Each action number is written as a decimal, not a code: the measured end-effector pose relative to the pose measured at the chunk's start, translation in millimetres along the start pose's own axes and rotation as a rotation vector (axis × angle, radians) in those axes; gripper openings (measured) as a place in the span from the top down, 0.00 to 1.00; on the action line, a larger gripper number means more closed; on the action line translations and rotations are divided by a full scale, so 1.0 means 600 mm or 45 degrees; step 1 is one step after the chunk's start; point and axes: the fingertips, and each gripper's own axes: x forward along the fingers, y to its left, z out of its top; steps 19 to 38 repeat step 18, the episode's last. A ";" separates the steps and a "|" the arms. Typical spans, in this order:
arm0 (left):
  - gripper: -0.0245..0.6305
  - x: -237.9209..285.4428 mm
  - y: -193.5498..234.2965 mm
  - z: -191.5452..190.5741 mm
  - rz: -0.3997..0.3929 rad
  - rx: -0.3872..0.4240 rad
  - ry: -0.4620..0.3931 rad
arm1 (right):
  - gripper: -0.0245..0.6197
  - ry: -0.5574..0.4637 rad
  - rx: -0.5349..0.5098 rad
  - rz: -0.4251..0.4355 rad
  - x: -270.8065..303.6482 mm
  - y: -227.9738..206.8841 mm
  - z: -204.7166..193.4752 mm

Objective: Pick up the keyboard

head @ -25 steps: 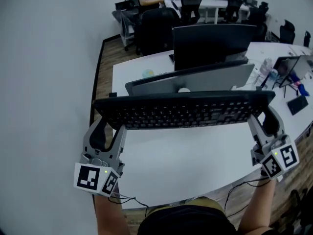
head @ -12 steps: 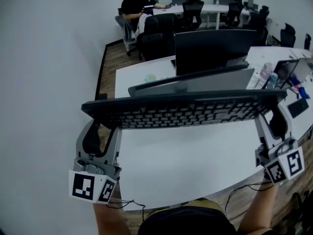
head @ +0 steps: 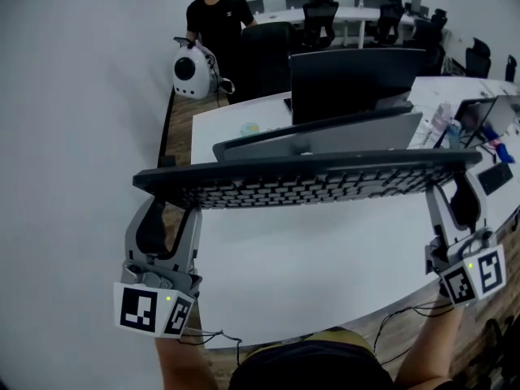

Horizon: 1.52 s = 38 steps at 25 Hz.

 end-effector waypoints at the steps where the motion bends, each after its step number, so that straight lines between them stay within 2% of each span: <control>1: 0.63 0.001 -0.001 -0.001 -0.004 -0.001 -0.001 | 0.56 0.002 -0.002 -0.003 0.000 -0.001 -0.001; 14: 0.63 0.008 -0.005 -0.010 -0.034 -0.018 0.008 | 0.56 0.021 -0.011 -0.023 -0.003 -0.003 -0.001; 38: 0.63 0.005 -0.003 -0.003 -0.013 -0.003 0.003 | 0.56 0.024 -0.014 -0.024 -0.008 -0.006 0.001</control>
